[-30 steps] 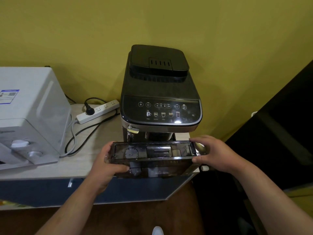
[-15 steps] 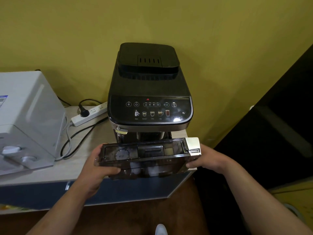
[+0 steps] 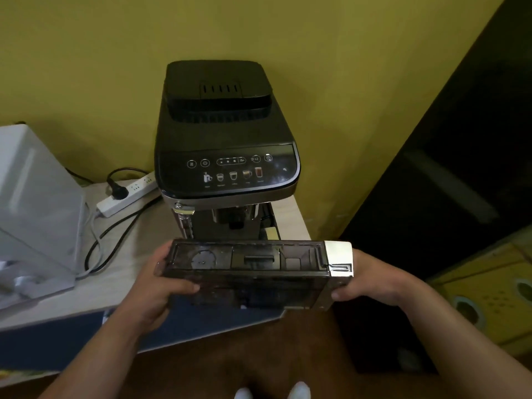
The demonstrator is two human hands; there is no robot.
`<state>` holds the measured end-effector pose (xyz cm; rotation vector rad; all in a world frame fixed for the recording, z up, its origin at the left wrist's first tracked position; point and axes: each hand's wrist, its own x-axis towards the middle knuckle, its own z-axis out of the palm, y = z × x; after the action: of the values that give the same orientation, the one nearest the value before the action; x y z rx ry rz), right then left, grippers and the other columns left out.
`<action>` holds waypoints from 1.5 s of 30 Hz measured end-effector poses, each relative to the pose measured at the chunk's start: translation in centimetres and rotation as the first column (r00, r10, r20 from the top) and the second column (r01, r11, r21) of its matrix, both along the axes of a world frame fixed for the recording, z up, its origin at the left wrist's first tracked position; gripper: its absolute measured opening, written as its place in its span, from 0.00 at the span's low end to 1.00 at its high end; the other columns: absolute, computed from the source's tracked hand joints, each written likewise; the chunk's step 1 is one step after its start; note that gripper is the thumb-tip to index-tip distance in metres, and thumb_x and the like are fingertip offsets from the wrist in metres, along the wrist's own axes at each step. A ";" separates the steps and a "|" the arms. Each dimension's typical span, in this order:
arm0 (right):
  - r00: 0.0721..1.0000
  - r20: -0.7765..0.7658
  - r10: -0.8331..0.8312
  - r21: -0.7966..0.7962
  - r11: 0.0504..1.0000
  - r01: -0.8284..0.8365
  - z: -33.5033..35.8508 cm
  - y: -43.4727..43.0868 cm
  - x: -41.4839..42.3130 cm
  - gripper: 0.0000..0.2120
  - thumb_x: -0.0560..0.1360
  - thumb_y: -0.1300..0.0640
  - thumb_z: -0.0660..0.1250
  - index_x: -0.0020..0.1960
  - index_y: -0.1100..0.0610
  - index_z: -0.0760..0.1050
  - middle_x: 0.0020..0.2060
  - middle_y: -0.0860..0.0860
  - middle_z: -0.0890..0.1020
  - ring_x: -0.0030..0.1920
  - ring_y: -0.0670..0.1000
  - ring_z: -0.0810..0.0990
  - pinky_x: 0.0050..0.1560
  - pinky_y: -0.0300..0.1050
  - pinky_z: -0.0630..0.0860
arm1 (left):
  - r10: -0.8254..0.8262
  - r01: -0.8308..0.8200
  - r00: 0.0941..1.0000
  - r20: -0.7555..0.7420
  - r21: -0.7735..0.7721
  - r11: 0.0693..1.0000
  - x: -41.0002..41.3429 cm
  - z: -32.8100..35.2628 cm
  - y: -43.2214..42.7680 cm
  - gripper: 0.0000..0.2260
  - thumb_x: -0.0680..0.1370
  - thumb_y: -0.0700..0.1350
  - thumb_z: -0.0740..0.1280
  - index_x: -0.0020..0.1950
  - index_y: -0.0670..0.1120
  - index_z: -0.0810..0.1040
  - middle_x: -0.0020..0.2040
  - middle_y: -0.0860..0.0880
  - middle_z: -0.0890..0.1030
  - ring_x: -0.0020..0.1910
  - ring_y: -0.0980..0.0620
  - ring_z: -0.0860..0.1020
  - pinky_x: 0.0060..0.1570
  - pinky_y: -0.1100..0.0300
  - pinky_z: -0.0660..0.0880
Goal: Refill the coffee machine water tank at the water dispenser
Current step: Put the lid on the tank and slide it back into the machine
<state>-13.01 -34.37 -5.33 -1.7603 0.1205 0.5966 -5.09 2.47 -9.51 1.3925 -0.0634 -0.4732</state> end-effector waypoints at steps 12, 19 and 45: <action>0.941 0.178 -0.289 -0.080 0.949 0.306 -0.4 -1.2 -11.3 0.35 0.58 0.65 0.79 0.62 0.49 0.74 0.54 0.49 0.83 0.57 0.48 0.81 0.58 0.52 0.78 | 0.079 -0.088 0.994 0.080 0.118 0.989 -3.2 1.7 -8.1 0.33 0.60 0.35 0.66 0.66 0.45 0.72 0.54 0.43 0.80 0.55 0.43 0.78 0.37 0.64 0.77; 0.855 0.149 -0.497 -0.044 0.861 0.507 -1.7 -2.6 -15.8 0.35 0.59 0.67 0.80 0.61 0.47 0.74 0.52 0.47 0.84 0.55 0.47 0.81 0.57 0.50 0.77 | 0.145 -0.194 0.967 0.208 0.237 0.952 -6.5 2.4 -13.4 0.22 0.74 0.40 0.72 0.67 0.47 0.73 0.61 0.47 0.80 0.63 0.47 0.77 0.54 0.57 0.77; 0.587 0.130 -0.799 0.098 0.599 0.795 -3.0 7.8 -15.4 0.31 0.60 0.70 0.79 0.51 0.45 0.71 0.42 0.43 0.80 0.41 0.39 0.79 0.30 0.28 0.71 | -0.199 -0.143 0.892 0.405 0.672 0.726 -9.9 4.3 -20.1 0.31 0.81 0.44 0.58 0.82 0.46 0.50 0.82 0.51 0.40 0.80 0.49 0.55 0.65 0.62 0.56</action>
<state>-28.46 -26.56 -8.34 -1.5018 0.7554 -0.2224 -14.98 -17.62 -5.18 2.2409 -0.3199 -0.1741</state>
